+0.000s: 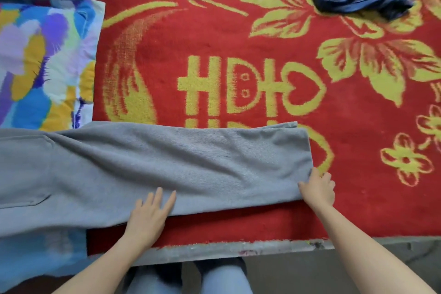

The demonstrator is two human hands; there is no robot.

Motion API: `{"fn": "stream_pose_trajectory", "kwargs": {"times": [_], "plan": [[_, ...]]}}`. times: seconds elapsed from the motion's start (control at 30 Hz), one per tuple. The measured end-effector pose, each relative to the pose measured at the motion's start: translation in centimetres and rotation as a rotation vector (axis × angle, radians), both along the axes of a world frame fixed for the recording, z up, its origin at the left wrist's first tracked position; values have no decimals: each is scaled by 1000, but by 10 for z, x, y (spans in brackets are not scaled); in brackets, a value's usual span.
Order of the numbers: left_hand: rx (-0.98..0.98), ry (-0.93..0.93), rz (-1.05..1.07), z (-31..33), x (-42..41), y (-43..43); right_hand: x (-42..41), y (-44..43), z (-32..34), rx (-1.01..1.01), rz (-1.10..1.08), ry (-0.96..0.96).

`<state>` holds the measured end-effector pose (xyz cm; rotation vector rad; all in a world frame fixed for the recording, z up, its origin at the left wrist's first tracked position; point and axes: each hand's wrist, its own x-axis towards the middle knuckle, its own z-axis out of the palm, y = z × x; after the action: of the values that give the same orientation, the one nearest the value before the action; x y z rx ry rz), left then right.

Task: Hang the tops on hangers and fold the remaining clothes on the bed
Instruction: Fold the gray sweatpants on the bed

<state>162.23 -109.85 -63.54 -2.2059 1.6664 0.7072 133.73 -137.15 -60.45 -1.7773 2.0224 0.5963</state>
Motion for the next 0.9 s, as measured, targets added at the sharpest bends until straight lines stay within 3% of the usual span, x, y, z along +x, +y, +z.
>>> {"fn": "stream_pose_trajectory", "kwargs": {"times": [0.2, 0.33, 0.43, 0.5, 0.6, 0.7, 0.9], "plan": [[109, 60, 63, -2, -20, -20, -16, -18, -24, 79, -375, -341], [152, 52, 141, -1, -23, -22, -14, -36, -27, 27, -433, -533], [159, 60, 152, 7, -25, -29, -16, -64, -5, -187, -283, -486], [148, 51, 169, 10, -32, -36, -26, -70, 4, -264, -300, -448], [108, 31, 198, 16, -43, -54, -40, -61, -6, -157, -381, -392], [217, 53, 253, 12, -47, -66, -39, -53, -14, -36, -455, -480], [-73, 51, 196, 31, -40, -74, -15, -59, 33, -66, -467, -593]]}}
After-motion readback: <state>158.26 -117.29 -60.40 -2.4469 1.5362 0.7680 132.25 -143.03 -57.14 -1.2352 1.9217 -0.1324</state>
